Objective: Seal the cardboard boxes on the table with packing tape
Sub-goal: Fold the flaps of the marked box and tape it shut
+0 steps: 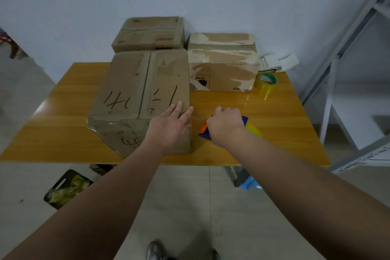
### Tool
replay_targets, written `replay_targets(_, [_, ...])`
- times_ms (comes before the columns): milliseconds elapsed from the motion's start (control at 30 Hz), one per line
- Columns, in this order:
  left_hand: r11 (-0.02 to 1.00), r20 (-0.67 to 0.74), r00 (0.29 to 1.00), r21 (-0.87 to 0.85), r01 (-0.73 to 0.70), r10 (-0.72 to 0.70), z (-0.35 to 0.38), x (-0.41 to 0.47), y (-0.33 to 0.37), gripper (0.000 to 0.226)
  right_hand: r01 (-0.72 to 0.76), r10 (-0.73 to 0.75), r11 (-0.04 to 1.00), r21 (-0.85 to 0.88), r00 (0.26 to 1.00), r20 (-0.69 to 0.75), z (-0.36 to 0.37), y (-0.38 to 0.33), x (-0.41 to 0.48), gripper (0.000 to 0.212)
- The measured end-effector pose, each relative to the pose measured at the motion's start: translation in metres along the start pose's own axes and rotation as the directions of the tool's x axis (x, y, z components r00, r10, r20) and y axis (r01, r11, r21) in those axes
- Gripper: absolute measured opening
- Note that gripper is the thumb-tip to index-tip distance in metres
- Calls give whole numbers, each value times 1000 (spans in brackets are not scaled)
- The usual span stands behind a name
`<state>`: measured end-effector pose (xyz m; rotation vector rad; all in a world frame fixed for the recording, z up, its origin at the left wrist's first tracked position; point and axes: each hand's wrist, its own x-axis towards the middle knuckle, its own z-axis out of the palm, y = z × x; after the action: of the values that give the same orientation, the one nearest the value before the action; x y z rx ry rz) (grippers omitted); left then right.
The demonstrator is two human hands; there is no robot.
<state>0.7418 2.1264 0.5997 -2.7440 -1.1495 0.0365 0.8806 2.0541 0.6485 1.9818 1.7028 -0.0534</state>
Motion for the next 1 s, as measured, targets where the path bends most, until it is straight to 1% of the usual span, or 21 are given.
replay_targets(133, [1000, -24, 1000, 5, -4, 5, 2, 0, 0, 53, -23, 20, 997, -74, 999, -38, 4, 1, -4, 38])
replay_targets(233, [1000, -5, 1000, -5, 3, -4, 2, 2, 1, 54, -30, 26, 996, -84, 998, -53, 6, -6, -3, 39])
replay_targets(367, [1000, 21, 1000, 2, 9, -9, 2, 4, 2, 55, -59, 59, 998, -35, 998, 5, 2, -15, 15, 41])
replay_targets(467, [1000, 24, 1000, -8, 14, -14, 1, 3, 1, 55, -63, 63, 998, -5, 993, 103, 7, -19, 26, 32])
replay_targets(533, [999, 20, 999, -21, 27, -26, 2, 1, 0, 55, -72, 64, 997, 40, 981, 185, 29, -10, 27, 26])
replay_targets(567, [999, 14, 999, -22, 29, -29, 4, 1, 0, 55, -105, 83, 989, 104, 977, 196, 44, -1, 26, 28])
replay_targets(600, [999, 8, 999, -24, 33, -33, 7, 1, 0, 56, -152, 113, 964, 220, 977, 179, 60, 11, 26, 33])
replay_targets(633, [999, 1, 999, -31, 41, -41, 9, 2, 0, 56, -185, 139, 904, 385, 980, 143, 76, 23, 28, 40])
replay_targets(667, [998, -6, 999, -40, 48, -48, 11, 1, 1, 56, -195, 158, 794, 575, 981, 115, 89, 33, 29, 48])
replay_targets(700, [997, -13, 998, -50, 55, -56, 13, 1, 2, 56, -189, 173, 626, 756, 980, 102, 100, 39, 32, 57])
replay_targets(733, [997, -20, 998, -57, 60, -61, 14, 1, 3, 56, -200, 207, 403, 893, 970, 124, 109, 43, 36, 66])
replay_targets(767, [996, -24, 998, -58, 63, -64, 15, 0, 3, 57, -236, 250, 160, 958, 949, 192, 116, 42, 41, 75])
replay_targets(800, [996, -27, 997, -58, 66, -67, 15, 0, 3, 57, -285, 283, -47, 957, 915, 286, 123, 40, 46, 82])
replay_targets(833, [996, -27, 997, -61, 69, -71, 14, 0, 3, 58, -316, 295, -175, 933, 887, 356, 131, 37, 52, 81])
replay_targets(867, [995, -22, 997, -65, 74, -76, 14, 0, 3, 60, -346, 288, -210, 914, 872, 396, 136, 33, 56, 68])
replay_targets(900, [994, -15, 997, -70, 79, -80, 13, 0, 3, 61, -360, 280, -215, 908, 868, 411, 142, 28, 59, 51])
replay_targets(933, [994, -9, 996, -72, 83, -84, 12, 0, 4, 61, -355, 282, -223, 908, 868, 409, 148, 22, 63, 43])
replay_targets(1000, [993, -3, 996, -70, 92, -93, 11, -1, 6, 64, -339, 306, -220, 915, 867, 394, 158, 12, 72, 47])
